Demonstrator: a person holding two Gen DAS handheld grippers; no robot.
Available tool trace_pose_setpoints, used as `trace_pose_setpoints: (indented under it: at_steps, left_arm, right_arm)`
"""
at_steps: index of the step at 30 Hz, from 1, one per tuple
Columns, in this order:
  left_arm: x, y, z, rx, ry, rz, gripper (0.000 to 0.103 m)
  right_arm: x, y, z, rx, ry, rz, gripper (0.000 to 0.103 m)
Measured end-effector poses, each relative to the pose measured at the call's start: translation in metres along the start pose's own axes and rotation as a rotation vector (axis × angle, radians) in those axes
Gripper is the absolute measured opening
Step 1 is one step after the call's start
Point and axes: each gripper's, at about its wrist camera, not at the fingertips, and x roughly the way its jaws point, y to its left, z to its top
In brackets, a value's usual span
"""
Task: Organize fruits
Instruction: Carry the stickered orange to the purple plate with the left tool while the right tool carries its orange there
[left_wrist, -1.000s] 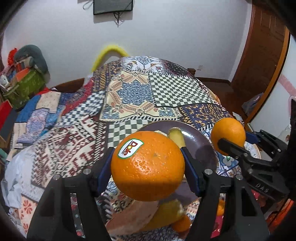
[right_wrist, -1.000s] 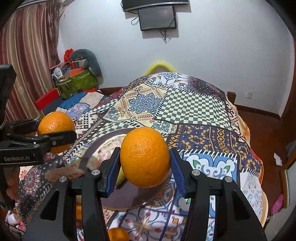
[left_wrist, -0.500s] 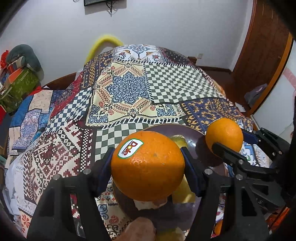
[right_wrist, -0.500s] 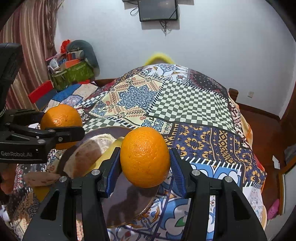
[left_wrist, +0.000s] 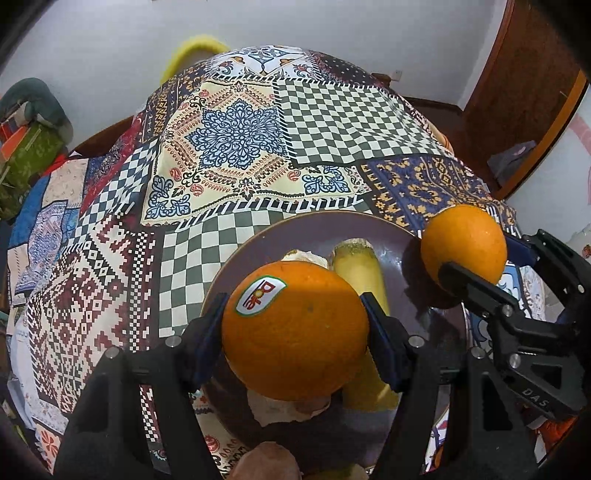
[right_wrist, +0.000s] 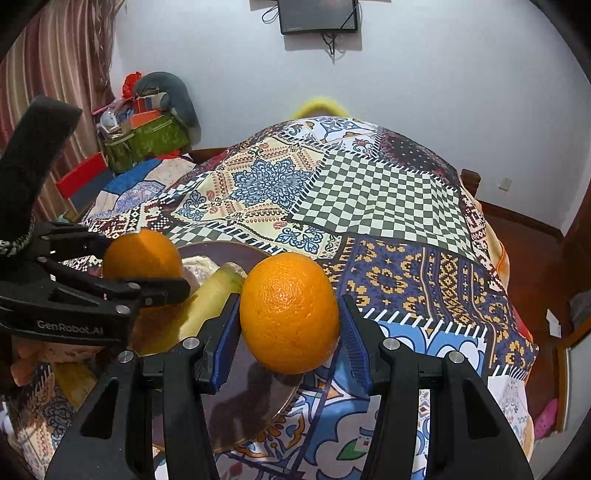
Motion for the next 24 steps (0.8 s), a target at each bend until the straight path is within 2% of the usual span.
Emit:
trace_pose_setpoints:
  at_steps: [6, 10, 24]
  left_arm:
    - [-0.006, -0.003, 0.001, 0.023, -0.023, -0.012, 0.069]
    - [-0.018, -0.002, 0.002, 0.039, -0.070, 0.016, 0.069]
    - [-0.034, 0.022, -0.002, -0.036, -0.149, 0.003, 0.070]
  right_arm:
    - [0.004, 0.002, 0.001, -0.016, 0.012, 0.009, 0.048]
    - [0.007, 0.005, 0.001, -0.022, 0.021, 0.018, 0.048]
    - [0.026, 0.017, 0.004, -0.034, 0.068, 0.028, 0.049]
